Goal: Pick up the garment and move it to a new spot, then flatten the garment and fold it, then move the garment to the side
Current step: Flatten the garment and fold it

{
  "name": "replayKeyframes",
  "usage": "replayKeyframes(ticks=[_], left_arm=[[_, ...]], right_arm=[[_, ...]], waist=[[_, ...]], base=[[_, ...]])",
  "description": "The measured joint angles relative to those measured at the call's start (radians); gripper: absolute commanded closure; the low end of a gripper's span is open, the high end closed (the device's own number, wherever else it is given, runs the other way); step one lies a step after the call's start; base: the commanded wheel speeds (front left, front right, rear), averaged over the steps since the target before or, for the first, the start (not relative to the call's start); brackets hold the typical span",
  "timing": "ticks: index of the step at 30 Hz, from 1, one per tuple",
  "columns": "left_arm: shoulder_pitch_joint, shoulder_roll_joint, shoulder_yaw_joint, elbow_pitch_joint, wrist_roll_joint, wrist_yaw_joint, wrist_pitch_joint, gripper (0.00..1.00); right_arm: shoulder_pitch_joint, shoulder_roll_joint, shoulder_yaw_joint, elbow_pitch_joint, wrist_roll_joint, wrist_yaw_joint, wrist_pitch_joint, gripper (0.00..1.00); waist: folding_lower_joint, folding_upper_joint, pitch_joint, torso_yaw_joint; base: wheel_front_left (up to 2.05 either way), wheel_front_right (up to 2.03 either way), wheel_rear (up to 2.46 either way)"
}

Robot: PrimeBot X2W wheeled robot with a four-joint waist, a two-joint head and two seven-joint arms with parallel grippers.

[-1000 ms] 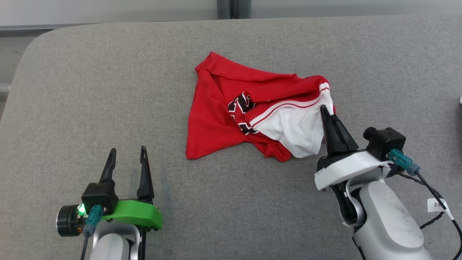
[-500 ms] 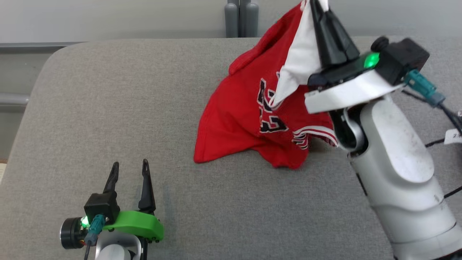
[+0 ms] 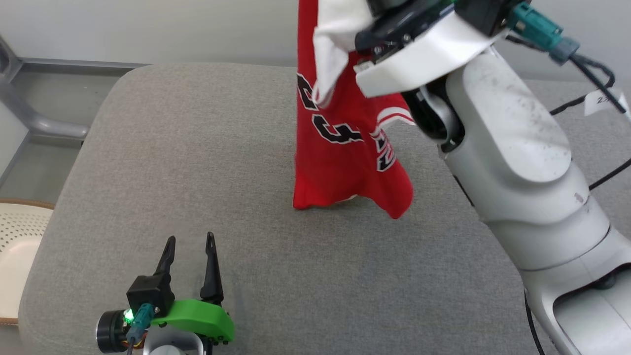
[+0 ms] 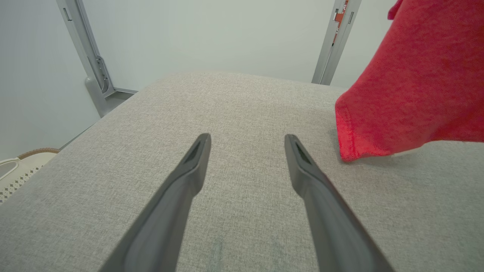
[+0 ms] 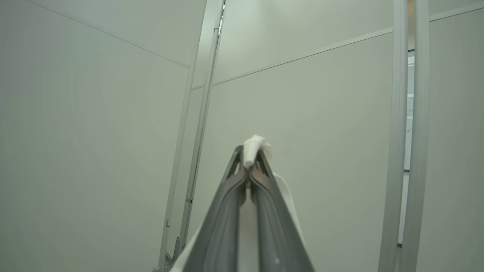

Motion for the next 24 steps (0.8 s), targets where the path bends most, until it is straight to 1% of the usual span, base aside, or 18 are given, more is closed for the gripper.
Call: replayKeyframes(ticks=[4, 8, 11, 14, 16, 17, 19, 22, 24], left_arm=[[0.004, 0.0, -0.005, 0.003, -0.008, 0.008, 0.0, 0.0], [0.011, 0.0, -0.003, 0.005, -0.01, 0.012, 0.0, 0.0], [0.018, 0.0, -0.002, 0.006, -0.015, 0.017, 0.0, 0.0], [0.017, 0.0, -0.007, 0.006, -0.02, 0.018, 0.0, 0.0], [0.014, 0.0, -0.015, 0.004, -0.021, 0.017, 0.0, 0.0], [0.011, 0.0, -0.016, 0.004, -0.021, 0.017, 0.0, 0.0], [-0.006, 0.0, -0.022, 0.001, -0.021, 0.016, 0.0, 0.0], [-0.018, 0.0, -0.023, 0.003, -0.016, 0.01, 0.0, 0.0], [-0.022, 0.0, -0.022, 0.005, -0.011, 0.008, 0.0, 0.0]], right_arm=[[-0.074, 0.007, -0.057, -0.014, -0.003, 0.0, 0.0, 1.0], [-0.104, 0.01, -0.115, -0.018, -0.019, 0.0, 0.0, 1.0], [-0.099, -0.003, -0.12, 0.004, -0.066, 0.0, 0.0, 1.0], [-0.026, -0.064, -0.118, 0.09, -0.083, 0.0, 0.0, 1.0], [0.042, -0.128, -0.12, 0.16, -0.101, 0.0, 0.0, 1.0], [0.06, -0.149, -0.12, 0.177, -0.106, 0.0, 0.0, 1.0], [0.119, -0.218, -0.129, 0.231, -0.129, 0.0, 0.0, 1.0], [0.22, -0.279, -0.156, 0.281, -0.133, 0.0, 0.0, 1.0], [0.29, -0.296, -0.17, 0.299, -0.129, 0.0, 0.0, 1.0]], waist=[[0.0, 0.0, 0.0, 0.029], [0.0, 0.0, 0.001, 0.045], [0.0, 0.0, 0.005, 0.041], [0.0, 0.0, 0.017, 0.033], [0.0, 0.0, 0.03, 0.027], [0.0, 0.0, 0.035, 0.026], [0.0, 0.0, 0.052, 0.02], [0.0, 0.0, 0.074, 0.009], [0.0, 0.0, 0.084, -0.002]], base=[[0.0, 0.0, 0.0], [0.0, 0.0, 0.0], [0.0, 0.0, 0.0], [0.0, 0.0, 0.0], [0.0, 0.0, 0.0], [0.0, 0.0, 0.0], [0.0, 0.0, 0.0], [0.0, 0.0, 0.0], [0.0, 0.0, 0.0]])
